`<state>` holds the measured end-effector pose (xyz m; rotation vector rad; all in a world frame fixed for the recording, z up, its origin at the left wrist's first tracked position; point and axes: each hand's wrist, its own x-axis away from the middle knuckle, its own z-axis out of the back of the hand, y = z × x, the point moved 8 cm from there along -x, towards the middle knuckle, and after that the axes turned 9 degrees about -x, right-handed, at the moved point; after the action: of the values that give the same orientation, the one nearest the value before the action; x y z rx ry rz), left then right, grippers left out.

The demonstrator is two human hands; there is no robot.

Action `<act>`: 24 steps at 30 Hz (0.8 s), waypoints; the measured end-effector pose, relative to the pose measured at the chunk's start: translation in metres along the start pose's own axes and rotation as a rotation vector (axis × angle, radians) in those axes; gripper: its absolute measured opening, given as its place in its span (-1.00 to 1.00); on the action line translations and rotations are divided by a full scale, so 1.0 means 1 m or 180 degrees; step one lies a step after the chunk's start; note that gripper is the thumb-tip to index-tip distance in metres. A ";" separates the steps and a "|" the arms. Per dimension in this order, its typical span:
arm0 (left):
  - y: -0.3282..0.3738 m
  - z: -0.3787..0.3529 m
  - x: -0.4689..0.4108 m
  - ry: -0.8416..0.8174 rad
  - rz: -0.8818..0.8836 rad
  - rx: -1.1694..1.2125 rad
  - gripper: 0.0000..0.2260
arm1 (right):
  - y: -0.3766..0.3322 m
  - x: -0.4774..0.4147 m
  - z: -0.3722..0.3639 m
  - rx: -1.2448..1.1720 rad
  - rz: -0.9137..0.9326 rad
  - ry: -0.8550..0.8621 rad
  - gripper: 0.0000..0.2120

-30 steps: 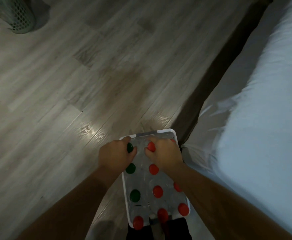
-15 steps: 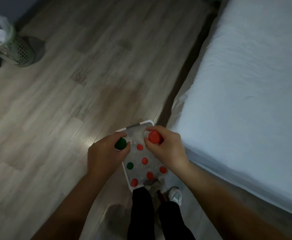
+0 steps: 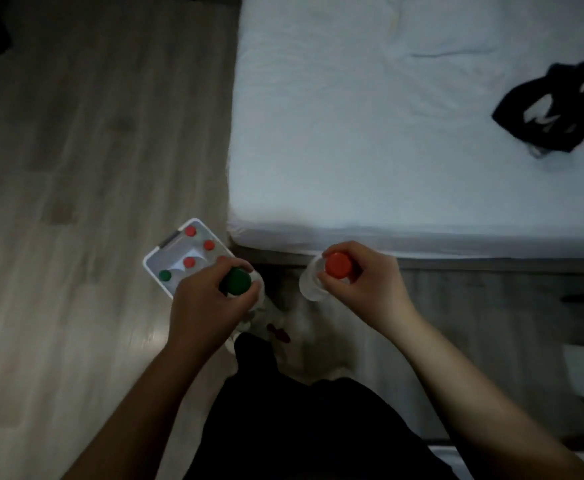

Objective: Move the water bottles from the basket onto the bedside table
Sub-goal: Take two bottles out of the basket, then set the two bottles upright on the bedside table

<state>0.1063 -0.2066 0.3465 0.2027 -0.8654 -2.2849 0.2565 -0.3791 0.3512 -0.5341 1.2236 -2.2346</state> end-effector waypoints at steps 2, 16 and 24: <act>0.040 -0.023 0.015 -0.0153 -0.0229 -0.0017 -0.81 | 0.019 0.036 0.048 -0.0043 -0.0032 0.0305 -0.81; 0.279 -0.210 0.084 -0.1181 -0.1253 0.0461 -0.85 | 0.164 0.256 0.305 -0.0191 -0.1094 0.2003 -0.77; 0.404 -0.308 0.074 -0.1796 -0.1878 0.0498 -0.86 | 0.227 0.300 0.379 -0.0456 -0.1564 0.2814 -0.82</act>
<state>0.3798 -0.6402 0.3738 -0.1553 -1.4208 -2.8848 0.2967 -0.9106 0.3767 0.1861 1.8282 -2.9537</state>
